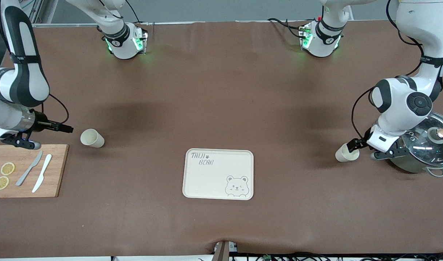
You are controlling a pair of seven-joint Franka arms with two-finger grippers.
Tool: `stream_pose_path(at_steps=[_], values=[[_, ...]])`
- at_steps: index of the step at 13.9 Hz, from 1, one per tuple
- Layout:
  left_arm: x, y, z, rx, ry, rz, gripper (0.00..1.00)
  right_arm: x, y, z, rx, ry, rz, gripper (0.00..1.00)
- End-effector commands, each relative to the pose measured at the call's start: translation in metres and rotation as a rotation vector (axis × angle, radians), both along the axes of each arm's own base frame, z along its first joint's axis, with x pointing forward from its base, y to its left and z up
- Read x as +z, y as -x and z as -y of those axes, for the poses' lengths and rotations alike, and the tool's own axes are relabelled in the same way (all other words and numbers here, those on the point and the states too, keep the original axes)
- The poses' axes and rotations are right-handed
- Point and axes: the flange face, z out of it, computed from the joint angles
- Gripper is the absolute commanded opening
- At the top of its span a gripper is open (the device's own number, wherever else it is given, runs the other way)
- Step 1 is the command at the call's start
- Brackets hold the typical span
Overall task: Place white IKEA cup upright on tray with both arms
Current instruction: 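Reach the right gripper to one cup while the left gripper reaches the other, then close the right gripper on its cup while the left gripper grasps its cup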
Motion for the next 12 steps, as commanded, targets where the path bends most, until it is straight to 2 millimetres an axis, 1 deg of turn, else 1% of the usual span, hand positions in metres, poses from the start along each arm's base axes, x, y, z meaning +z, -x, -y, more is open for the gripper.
stream_pose_path(at_steps=[1,2,3,4,5,6,7,9,10,11,12], values=[[-0.01,0.006,-0.016,0.018,0.003,-0.009,0.81,-0.017,0.0,0.007,-0.078,-0.064,-0.003,1.0],[-0.013,0.006,-0.017,0.019,0.003,-0.015,0.76,-0.021,0.0,0.005,-0.075,-0.065,-0.007,0.95],[-0.018,0.007,-0.017,0.019,0.004,-0.023,0.7,-0.029,0.0,0.006,-0.077,-0.065,-0.012,0.94],[-0.019,0.008,-0.017,0.019,0.004,-0.026,0.6,-0.035,0.0,0.007,-0.08,-0.064,-0.014,0.86],[-0.022,0.009,-0.017,0.013,0.004,-0.032,0.56,-0.041,0.001,0.007,-0.081,-0.062,-0.014,0.81],[-0.024,0.009,-0.016,0.01,0.005,-0.035,0.53,-0.046,0.002,0.008,-0.085,-0.059,-0.006,0.8],[-0.026,0.009,-0.016,0.013,0.006,-0.04,0.43,-0.053,0.004,0.006,-0.084,-0.056,-0.002,0.79],[-0.031,0.009,-0.016,0.009,0.006,-0.046,0.12,-0.064,0.007,0.005,-0.089,-0.047,0.016,0.73],[-0.032,0.009,-0.014,0.006,0.007,-0.049,0.0,-0.07,0.009,0.005,-0.09,-0.046,0.015,0.7],[-0.024,0.008,-0.006,-0.006,0.004,-0.043,0.0,-0.072,0.009,0.004,-0.096,-0.051,0.014,0.61],[-0.016,0.008,-0.003,-0.018,0.001,-0.04,0.0,-0.075,0.009,0.003,-0.113,-0.067,0.012,0.58]])
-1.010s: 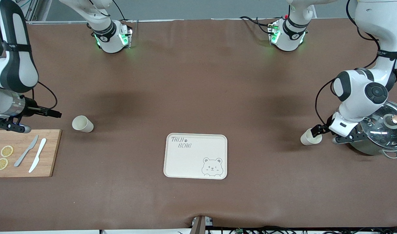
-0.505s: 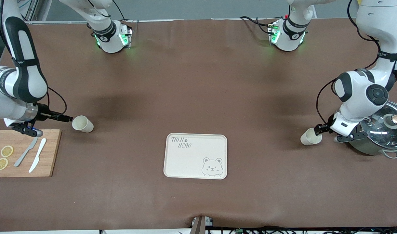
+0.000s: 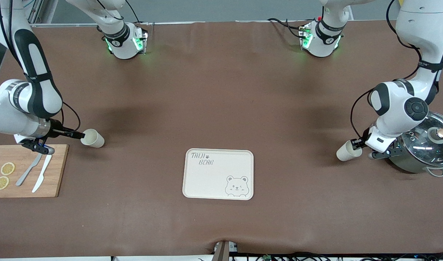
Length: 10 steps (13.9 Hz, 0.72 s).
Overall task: Place white IKEA cup upright on tray with both arms
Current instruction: 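Close the right gripper on its cup while the left gripper grasps its cup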
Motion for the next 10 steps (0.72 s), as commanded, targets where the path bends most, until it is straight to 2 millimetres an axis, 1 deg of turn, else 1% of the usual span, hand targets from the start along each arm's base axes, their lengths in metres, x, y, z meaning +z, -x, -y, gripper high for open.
stream_pose_path(at_steps=[1,2,3,4,5,6,7,8,9,10], values=[[0.018,0.0,0.01,-0.035,-0.005,0.003,0.0,-0.008,0.004,-0.002,-0.051,-0.04,0.009,0.57],[0.026,-0.003,0.018,-0.031,-0.001,0.01,0.0,-0.01,0.003,-0.004,-0.055,-0.043,0.011,0.51],[0.038,-0.008,0.027,-0.043,0.003,0.029,0.0,-0.013,0.004,-0.005,-0.057,-0.042,0.012,0.5],[0.044,-0.013,0.034,-0.052,0.007,0.022,0.0,-0.013,0.003,-0.005,-0.054,-0.04,0.018,0.42],[0.056,-0.022,0.04,-0.062,0.009,0.017,0.0,-0.014,0.003,-0.007,-0.053,-0.04,0.016,0.28],[0.07,-0.03,0.045,-0.069,0.01,0.013,0.0,-0.014,0.004,-0.006,-0.053,-0.04,0.015,0.11],[0.088,-0.035,0.059,-0.08,0.014,-0.005,0.0,-0.014,0.003,-0.007,-0.051,-0.041,0.015,0.0],[0.106,-0.045,0.06,-0.079,0.014,-0.024,0.0,-0.013,0.003,-0.008,-0.051,-0.042,0.012,0.0],[0.12,-0.052,0.067,-0.079,0.019,-0.049,0.0,-0.014,0.003,-0.011,-0.046,-0.044,0.008,0.0],[0.135,-0.058,0.083,-0.07,0.022,-0.058,0.0,-0.012,0.003,-0.011,-0.044,-0.045,0.008,0.0]])
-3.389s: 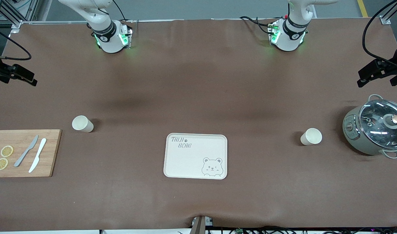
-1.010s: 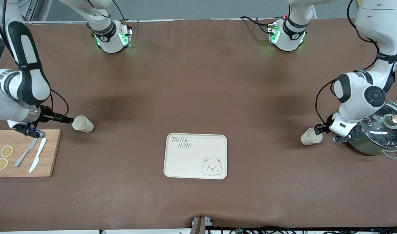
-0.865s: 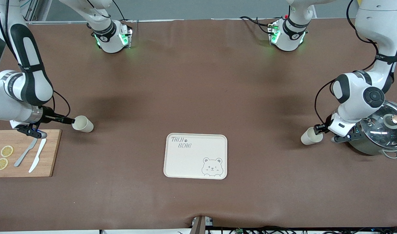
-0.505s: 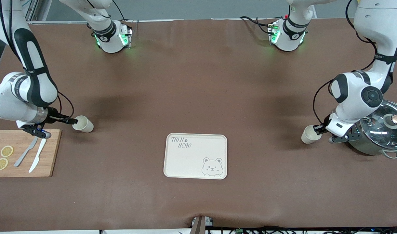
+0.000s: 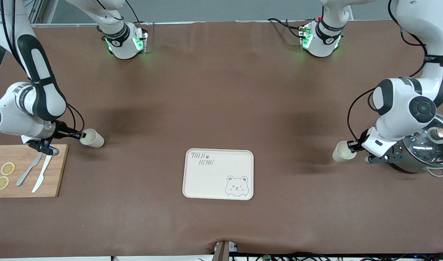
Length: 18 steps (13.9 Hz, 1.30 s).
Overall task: Place white IKEA cup upright on tray with both arms
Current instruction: 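Close the right gripper on its cup while the left gripper grasps its cup, then carry both cups over the tray and tilt them upright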
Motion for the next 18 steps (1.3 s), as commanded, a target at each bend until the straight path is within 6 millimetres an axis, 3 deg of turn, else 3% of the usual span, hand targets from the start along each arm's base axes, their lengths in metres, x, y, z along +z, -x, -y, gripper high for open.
stream_pose_path(at_steps=[1,3,6,9,12,14,16,18], values=[[0.04,-0.019,0.037,0.03,0.0,-0.029,0.0,0.001,0.003,-0.005,-0.009,-0.012,0.003,0.0],[0.048,-0.026,0.082,0.054,0.003,-0.034,0.0,0.016,-0.001,-0.008,0.0,-0.03,-0.023,0.0],[0.046,-0.029,0.142,0.062,0.011,-0.026,0.0,0.068,-0.017,-0.006,0.025,-0.088,-0.117,0.0],[0.036,-0.031,0.187,0.111,0.02,-0.028,0.0,0.11,-0.03,-0.005,0.051,-0.103,-0.145,0.0],[0.012,-0.024,0.257,0.185,0.026,-0.046,0.0,0.144,-0.042,-0.013,0.061,-0.104,-0.146,0.0],[-0.005,-0.029,0.298,0.251,0.043,-0.041,0.0,0.158,-0.051,-0.04,-0.032,-0.074,-0.172,0.0],[-0.021,-0.026,0.344,0.331,0.07,-0.027,0.0,0.164,-0.06,-0.085,-0.113,-0.041,-0.185,0.0],[-0.035,-0.028,0.373,0.364,0.14,0.038,0.0,0.168,-0.067,-0.127,-0.166,-0.012,-0.185,0.0]])
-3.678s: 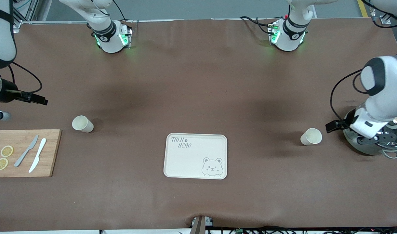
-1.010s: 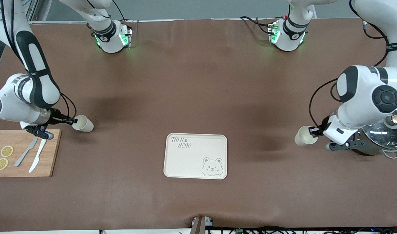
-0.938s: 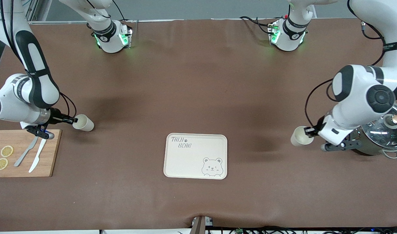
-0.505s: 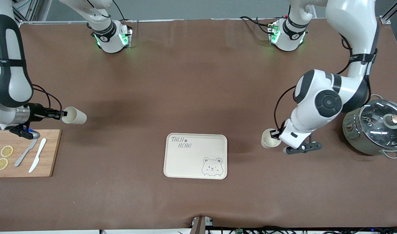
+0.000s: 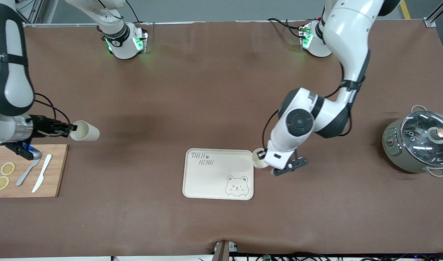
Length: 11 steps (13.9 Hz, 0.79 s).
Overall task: Place white IKEA cup upright on tray with both arms
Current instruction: 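Carry both cups over the tray and tilt them upright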
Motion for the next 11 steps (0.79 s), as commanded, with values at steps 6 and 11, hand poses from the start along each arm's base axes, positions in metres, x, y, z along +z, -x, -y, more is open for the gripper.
stream_pose_path(at_steps=[6,11], values=[[-0.074,0.001,0.05,0.052,0.064,0.058,0.0,-0.012,-0.027,-0.133,-0.24,0.099,0.048,0.0],[-0.068,0.001,0.049,0.051,0.061,0.059,1.0,-0.063,-0.036,-0.227,-0.399,0.125,0.092,0.0]])
